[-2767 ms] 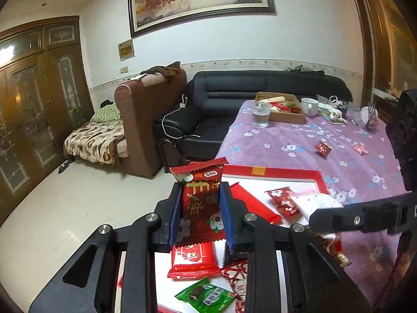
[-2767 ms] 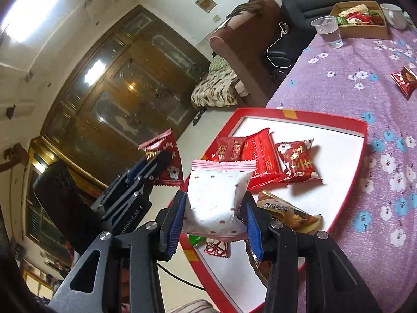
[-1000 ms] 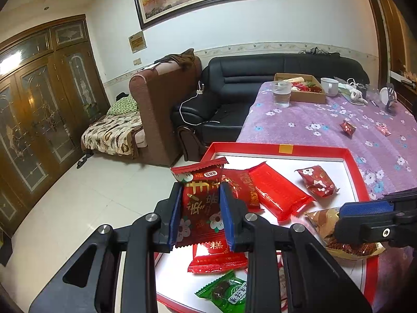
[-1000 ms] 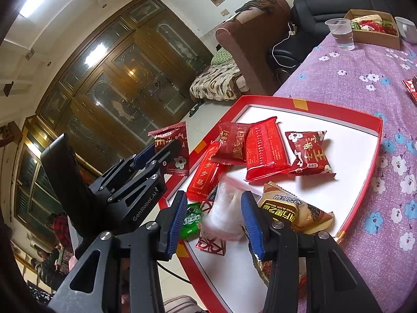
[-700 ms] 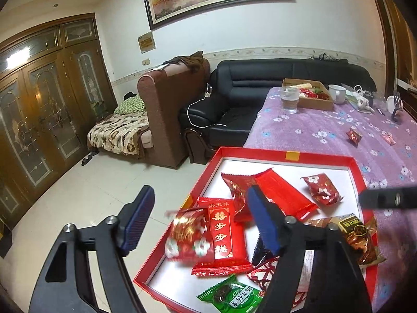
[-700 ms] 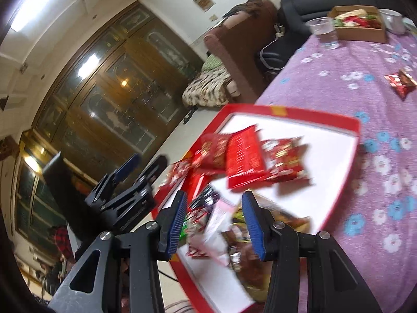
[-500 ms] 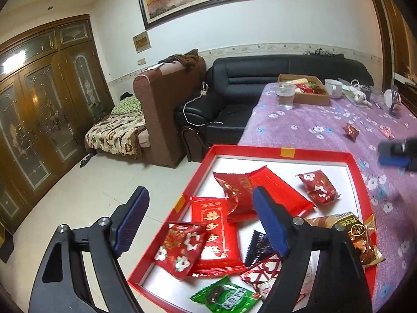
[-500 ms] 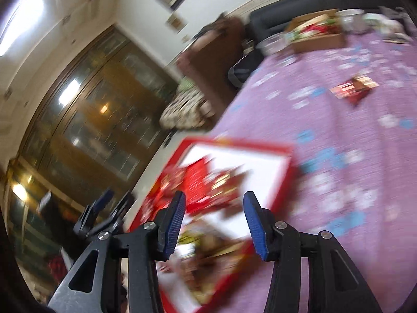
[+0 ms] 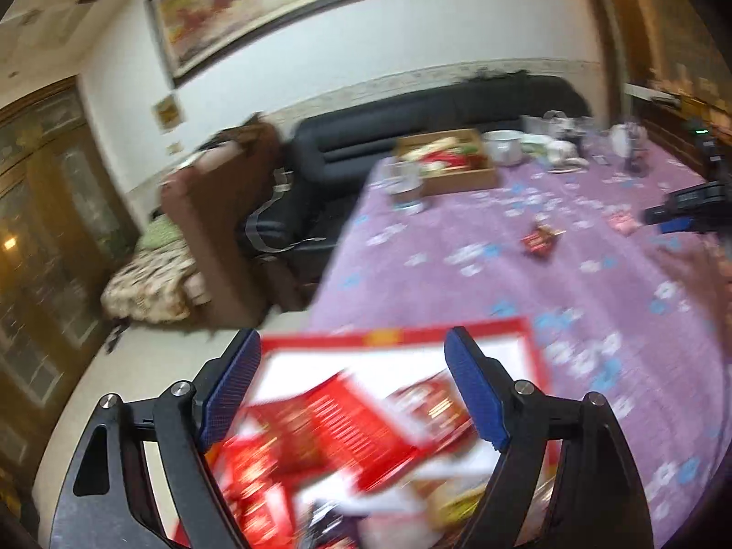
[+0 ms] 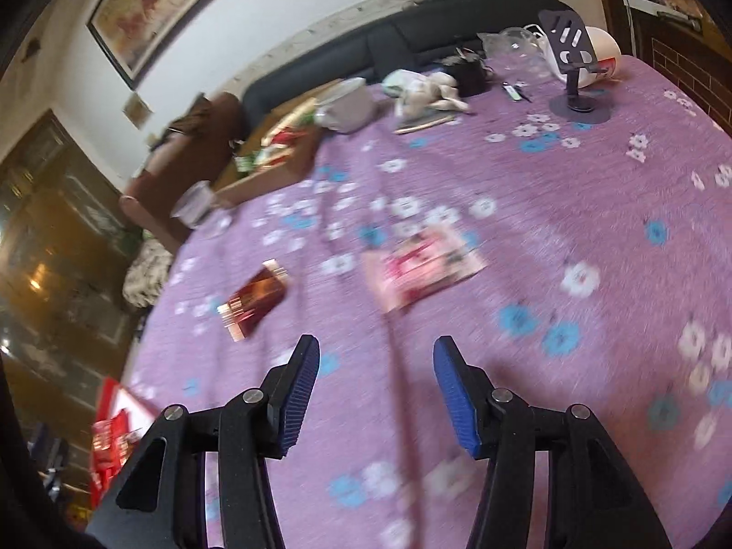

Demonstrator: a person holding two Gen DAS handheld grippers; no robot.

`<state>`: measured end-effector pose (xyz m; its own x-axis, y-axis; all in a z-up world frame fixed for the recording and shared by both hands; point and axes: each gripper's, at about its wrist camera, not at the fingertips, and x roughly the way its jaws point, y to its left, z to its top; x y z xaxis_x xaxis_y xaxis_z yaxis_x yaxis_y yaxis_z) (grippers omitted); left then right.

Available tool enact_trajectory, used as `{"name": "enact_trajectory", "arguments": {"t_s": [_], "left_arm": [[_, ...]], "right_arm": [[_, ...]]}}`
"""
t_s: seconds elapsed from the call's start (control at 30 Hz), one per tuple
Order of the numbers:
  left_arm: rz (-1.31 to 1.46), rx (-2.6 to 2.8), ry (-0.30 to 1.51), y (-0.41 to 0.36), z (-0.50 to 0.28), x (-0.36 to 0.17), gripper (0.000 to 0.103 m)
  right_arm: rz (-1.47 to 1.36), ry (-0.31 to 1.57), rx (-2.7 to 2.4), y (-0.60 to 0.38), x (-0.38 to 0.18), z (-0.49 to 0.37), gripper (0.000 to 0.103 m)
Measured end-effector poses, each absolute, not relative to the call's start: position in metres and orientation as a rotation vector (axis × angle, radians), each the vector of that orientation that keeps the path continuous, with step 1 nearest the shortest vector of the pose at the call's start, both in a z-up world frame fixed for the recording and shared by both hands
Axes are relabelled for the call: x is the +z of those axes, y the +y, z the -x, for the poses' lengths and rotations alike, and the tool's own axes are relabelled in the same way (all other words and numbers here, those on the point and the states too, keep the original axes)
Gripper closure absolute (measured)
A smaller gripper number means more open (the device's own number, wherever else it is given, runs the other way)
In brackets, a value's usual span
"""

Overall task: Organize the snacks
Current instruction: 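Grasp the brown chocolate packet with left tool while right tool grasps the pink bear packet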

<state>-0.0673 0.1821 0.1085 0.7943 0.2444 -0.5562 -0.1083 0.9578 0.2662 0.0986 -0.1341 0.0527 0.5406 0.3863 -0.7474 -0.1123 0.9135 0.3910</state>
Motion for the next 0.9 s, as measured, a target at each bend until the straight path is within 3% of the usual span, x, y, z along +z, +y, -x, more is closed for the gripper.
{"name": "enact_trajectory", "arguments": {"t_s": [0.3, 0.33, 0.43, 0.53, 0.57, 0.7, 0.9], "left_arm": [[-0.334, 0.052, 0.727, 0.126, -0.019, 0.095, 0.02], [-0.335, 0.043, 0.736, 0.122, -0.028, 0.092, 0.02], [-0.339, 0.009, 0.736, 0.114, -0.048, 0.088, 0.02], [-0.355, -0.02, 0.733, 0.104, -0.068, 0.085, 0.02], [-0.359, -0.031, 0.73, 0.101, -0.074, 0.084, 0.02], [-0.419, -0.117, 0.75, 0.079, -0.101, 0.074, 0.02], [-0.55, -0.221, 0.853, 0.042, -0.138, 0.038, 0.02]], "right_arm": [[-0.222, 1.035, 0.236, -0.109, 0.019, -0.16, 0.043], [-0.198, 1.02, 0.221, -0.105, 0.018, -0.162, 0.047], [-0.134, 1.005, 0.167, -0.101, 0.016, -0.163, 0.076], [-0.219, 0.997, 0.202, -0.117, 0.013, -0.163, 0.079], [-0.247, 1.0, 0.206, -0.123, 0.014, -0.163, 0.09], [-0.375, 1.028, 0.254, -0.156, 0.011, -0.152, 0.095], [-0.49, 1.063, 0.275, -0.205, 0.01, -0.131, 0.09]]}}
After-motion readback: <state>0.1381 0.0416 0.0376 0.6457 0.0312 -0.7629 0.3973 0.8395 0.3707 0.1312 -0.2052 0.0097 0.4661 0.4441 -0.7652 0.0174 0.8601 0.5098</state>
